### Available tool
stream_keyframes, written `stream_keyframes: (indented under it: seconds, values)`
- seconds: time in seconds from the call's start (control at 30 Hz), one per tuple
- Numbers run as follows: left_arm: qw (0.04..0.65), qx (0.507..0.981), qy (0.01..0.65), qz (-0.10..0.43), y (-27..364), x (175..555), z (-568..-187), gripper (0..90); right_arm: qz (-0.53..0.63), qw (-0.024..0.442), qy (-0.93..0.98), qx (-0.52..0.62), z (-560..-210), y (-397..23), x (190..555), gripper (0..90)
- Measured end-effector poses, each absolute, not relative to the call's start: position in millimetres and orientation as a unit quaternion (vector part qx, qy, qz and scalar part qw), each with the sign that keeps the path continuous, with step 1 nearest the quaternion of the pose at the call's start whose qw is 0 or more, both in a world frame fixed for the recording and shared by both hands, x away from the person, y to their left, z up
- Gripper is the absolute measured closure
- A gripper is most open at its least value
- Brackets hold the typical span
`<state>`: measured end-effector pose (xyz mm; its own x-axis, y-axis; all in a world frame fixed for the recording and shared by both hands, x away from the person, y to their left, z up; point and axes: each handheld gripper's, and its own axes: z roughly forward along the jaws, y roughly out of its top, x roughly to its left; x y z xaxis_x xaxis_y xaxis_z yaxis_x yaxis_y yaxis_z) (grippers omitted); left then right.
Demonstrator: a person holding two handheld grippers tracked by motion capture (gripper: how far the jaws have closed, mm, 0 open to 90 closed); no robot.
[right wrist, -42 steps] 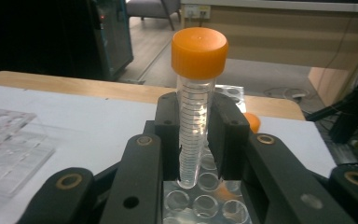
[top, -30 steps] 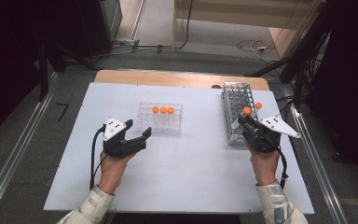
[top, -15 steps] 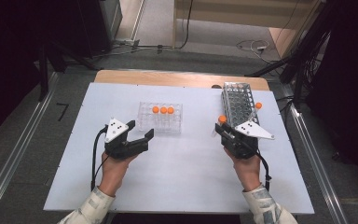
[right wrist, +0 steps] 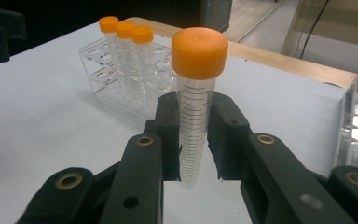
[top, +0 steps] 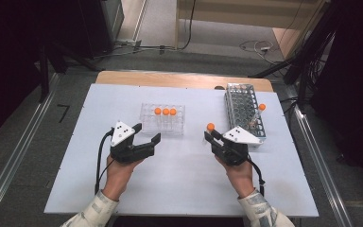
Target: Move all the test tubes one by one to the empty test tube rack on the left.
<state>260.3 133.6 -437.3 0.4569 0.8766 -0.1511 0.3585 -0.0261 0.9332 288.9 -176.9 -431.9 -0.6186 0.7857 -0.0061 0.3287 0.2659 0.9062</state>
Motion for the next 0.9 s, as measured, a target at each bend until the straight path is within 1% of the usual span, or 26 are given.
stream_keyframes:
  seconds: [0.17, 0.33, 0.7, 0.9]
  values:
    - [0.53, 0.674, 0.453, 0.243, 129.3, 258.7, -435.1, 22.3, 0.48, 0.228, 0.768, 0.357, -436.4, -167.1, 286.9, 72.4]
    - [0.535, 0.677, 0.445, 0.239, 122.7, 256.8, -431.9, 20.1, 0.48, 0.222, 0.776, 0.345, -439.5, -156.6, 284.1, 72.4]
    - [0.549, 0.682, 0.427, 0.226, 109.3, 253.5, -426.0, 20.6, 0.476, 0.206, 0.791, 0.326, -445.4, -137.0, 278.1, 72.4]
    - [0.553, 0.691, 0.412, 0.217, 102.3, 252.3, -426.2, 25.9, 0.471, 0.196, 0.801, 0.314, -450.7, -124.7, 275.1, 72.4]
